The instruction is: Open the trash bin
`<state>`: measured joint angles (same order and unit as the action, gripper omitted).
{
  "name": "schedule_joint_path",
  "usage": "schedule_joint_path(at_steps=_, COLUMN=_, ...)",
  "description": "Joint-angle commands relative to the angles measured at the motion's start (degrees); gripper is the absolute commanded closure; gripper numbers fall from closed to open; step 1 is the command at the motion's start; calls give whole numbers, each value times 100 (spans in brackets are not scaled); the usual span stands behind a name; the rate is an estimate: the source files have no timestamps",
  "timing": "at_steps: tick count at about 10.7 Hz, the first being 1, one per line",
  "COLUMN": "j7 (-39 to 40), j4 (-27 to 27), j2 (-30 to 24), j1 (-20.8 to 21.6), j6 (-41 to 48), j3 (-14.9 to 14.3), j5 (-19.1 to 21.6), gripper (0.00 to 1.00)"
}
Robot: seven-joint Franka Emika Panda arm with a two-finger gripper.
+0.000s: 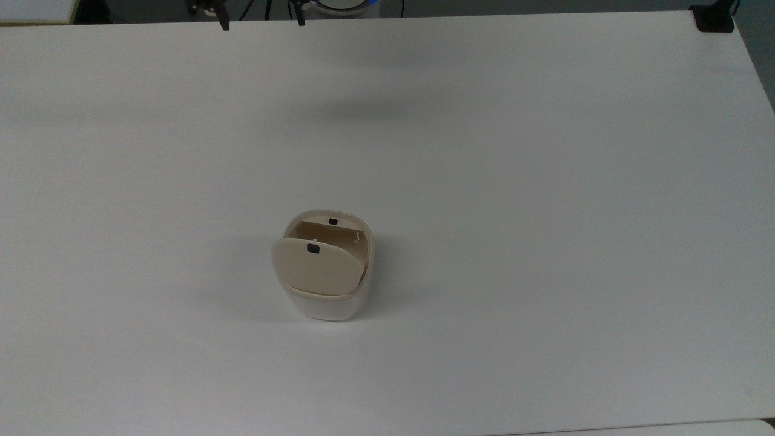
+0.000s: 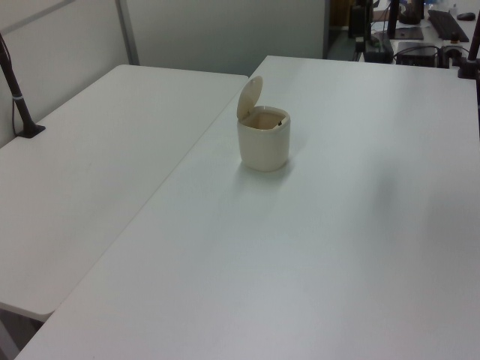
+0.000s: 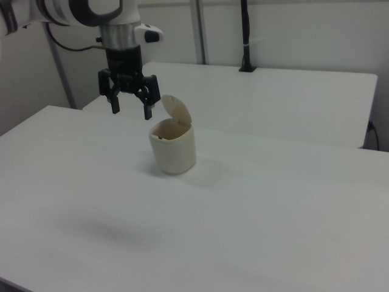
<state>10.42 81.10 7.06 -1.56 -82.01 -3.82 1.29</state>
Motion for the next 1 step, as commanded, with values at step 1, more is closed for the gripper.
schedule_joint_path(at_steps=1, j7=162, j4=73, j2=-152, j1=24, j6=0, j3=-5, j5=-15, gripper=0)
